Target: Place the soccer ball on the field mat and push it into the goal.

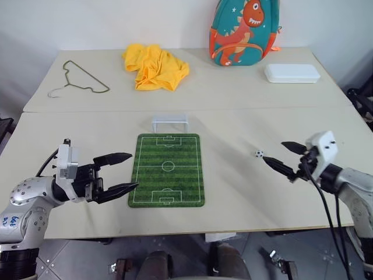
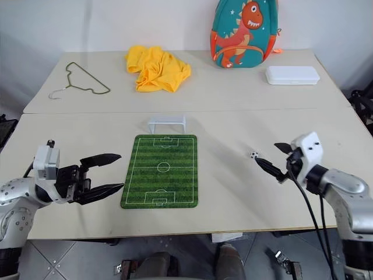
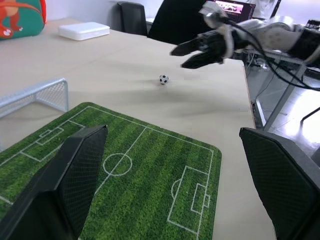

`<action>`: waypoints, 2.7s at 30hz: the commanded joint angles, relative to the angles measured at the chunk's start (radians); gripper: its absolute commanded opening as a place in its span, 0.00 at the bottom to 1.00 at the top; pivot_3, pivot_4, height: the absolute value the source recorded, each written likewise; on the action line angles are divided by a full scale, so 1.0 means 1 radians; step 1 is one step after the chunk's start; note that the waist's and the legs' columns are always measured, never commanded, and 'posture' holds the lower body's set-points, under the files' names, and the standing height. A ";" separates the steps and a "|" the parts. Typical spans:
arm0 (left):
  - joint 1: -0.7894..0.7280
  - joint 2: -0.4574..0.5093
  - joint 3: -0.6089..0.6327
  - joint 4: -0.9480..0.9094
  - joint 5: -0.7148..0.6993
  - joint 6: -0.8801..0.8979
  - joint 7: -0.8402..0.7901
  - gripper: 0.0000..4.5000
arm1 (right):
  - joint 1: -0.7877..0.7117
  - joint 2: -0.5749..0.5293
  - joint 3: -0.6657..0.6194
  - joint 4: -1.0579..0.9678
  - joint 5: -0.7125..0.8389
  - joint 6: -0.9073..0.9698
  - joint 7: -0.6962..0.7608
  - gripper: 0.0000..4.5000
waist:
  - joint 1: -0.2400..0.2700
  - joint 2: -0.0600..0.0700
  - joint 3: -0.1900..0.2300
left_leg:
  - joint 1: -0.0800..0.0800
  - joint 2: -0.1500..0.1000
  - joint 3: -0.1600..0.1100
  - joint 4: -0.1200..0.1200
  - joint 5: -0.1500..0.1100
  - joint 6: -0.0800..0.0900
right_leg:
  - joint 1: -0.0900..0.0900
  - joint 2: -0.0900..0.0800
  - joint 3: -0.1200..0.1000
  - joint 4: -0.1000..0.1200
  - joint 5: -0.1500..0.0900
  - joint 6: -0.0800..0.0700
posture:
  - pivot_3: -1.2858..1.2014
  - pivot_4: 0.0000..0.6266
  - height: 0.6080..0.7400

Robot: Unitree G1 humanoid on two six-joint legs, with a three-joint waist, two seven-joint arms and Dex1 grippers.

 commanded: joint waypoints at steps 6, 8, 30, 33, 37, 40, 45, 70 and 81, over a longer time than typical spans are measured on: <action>0.002 -0.011 -0.003 -0.010 0.018 -0.009 0.001 1.00 | -0.144 0.040 0.110 0.169 -0.099 -0.033 0.026 0.99 | -0.004 0.000 0.000 | -0.001 0.000 0.001 0.000 0.000 0.001 | -0.001 0.000 0.000 -0.001 0.000 0.000 | 0.52 0.24 1.00; 0.007 -0.013 0.003 -0.014 0.019 -0.009 0.006 1.00 | -0.154 0.051 0.124 0.194 -0.117 -0.051 0.033 0.91 | -0.005 0.000 0.000 | -0.001 0.000 0.001 0.000 0.000 0.001 | -0.001 0.000 0.000 0.000 0.000 0.000 | 0.52 0.24 1.00; 0.099 0.014 -0.016 0.191 0.135 -0.283 -0.293 1.00 | -0.354 0.258 0.513 -0.066 -0.064 -0.077 0.429 0.18 | -0.030 0.001 0.000 | -0.001 0.001 0.004 0.000 0.000 0.000 | -0.004 0.000 0.000 0.001 0.000 0.000 | 0.52 0.24 1.00; 0.120 0.006 -0.025 0.201 0.141 -0.309 -0.318 1.00 | -0.396 0.346 0.656 -0.016 -0.166 -0.086 0.412 0.18 | -0.033 0.001 0.000 | -0.001 0.001 0.005 -0.001 0.000 0.000 | -0.006 0.000 -0.001 0.002 0.000 0.000 | 0.52 0.24 1.00; 0.149 0.004 -0.031 0.192 0.143 -0.324 -0.329 1.00 | -0.400 0.433 0.723 0.049 -0.230 -0.100 0.360 0.18 | -0.029 0.000 0.000 | -0.004 -0.001 0.003 0.001 -0.001 0.000 | -0.007 -0.001 -0.004 0.002 0.000 0.000 | 0.52 0.24 1.00; 0.166 0.006 -0.033 0.186 0.144 -0.327 -0.330 1.00 | -0.392 0.465 0.737 0.076 -0.259 -0.111 0.341 0.18 | -0.032 0.000 0.000 | -0.005 0.000 0.003 0.001 -0.001 0.000 | -0.007 -0.001 -0.005 0.002 0.000 0.000 | 0.52 0.24 1.00; 0.190 0.018 -0.014 0.190 0.143 -0.330 -0.325 1.00 | -0.377 0.502 0.761 0.097 -0.298 -0.109 0.315 0.18 | -0.037 0.000 0.000 | -0.004 0.001 0.004 0.000 -0.001 0.000 | -0.007 -0.001 -0.007 0.002 0.000 0.000 | 0.52 0.24 1.00; 0.171 0.018 0.023 0.227 0.142 -0.346 -0.306 1.00 | -0.367 0.515 0.760 0.156 -0.338 -0.177 0.362 0.77 | -0.037 0.000 0.000 | -0.003 0.001 0.005 0.000 -0.001 -0.001 | -0.007 -0.001 -0.007 0.003 0.000 0.000 | 0.52 0.24 1.00; 0.156 0.011 0.014 0.243 0.144 -0.353 -0.299 1.00 | -0.377 0.525 0.736 0.182 -0.333 -0.230 0.365 0.77 | -0.038 0.000 0.000 | -0.003 0.001 0.005 0.000 -0.001 -0.001 | -0.007 -0.001 -0.007 0.003 0.000 0.000 | 0.52 0.24 1.00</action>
